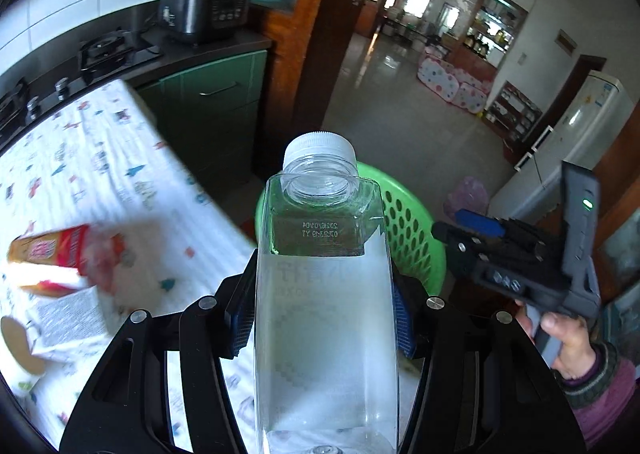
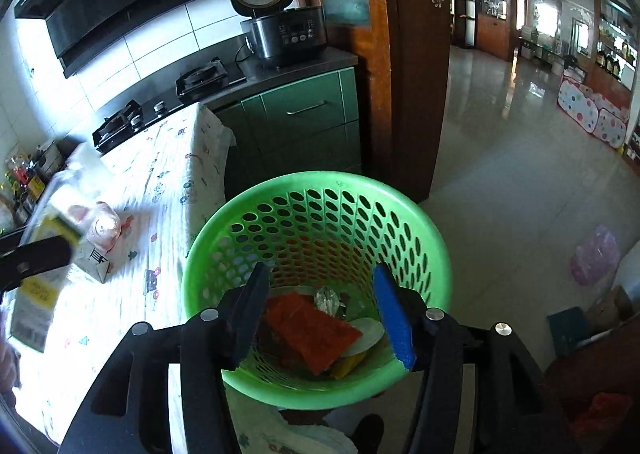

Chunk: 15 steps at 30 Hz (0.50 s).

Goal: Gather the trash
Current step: 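Drop the red snack bag and clear bottle into the green basket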

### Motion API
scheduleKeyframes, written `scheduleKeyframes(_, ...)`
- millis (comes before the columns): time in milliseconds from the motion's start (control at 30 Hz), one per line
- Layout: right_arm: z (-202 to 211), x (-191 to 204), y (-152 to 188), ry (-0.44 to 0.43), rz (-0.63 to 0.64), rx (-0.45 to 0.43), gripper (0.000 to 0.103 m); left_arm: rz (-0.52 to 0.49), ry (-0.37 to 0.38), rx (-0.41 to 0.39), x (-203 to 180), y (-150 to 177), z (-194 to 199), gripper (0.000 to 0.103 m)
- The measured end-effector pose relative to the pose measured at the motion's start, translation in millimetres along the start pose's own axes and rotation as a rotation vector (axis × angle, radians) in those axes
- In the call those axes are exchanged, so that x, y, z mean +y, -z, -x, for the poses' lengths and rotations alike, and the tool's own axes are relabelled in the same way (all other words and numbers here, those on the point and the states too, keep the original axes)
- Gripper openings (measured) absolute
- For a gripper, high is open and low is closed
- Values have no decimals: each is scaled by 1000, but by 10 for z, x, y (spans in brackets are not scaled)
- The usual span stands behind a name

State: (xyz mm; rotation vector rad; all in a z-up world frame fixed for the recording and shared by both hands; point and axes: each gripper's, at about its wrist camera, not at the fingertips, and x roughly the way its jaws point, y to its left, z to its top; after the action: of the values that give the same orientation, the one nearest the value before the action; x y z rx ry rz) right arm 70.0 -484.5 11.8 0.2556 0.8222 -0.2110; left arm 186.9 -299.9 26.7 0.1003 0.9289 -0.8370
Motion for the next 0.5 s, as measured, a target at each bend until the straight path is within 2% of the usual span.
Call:
scheduleKeyframes(333,221,-65,80,51,63,-42,59,-17,24,73,-221,-176,-692,55)
scheduleKeyframes(500,250,-146,99,56,60,-47,60,-18,41,100,-307,-156,-889,56)
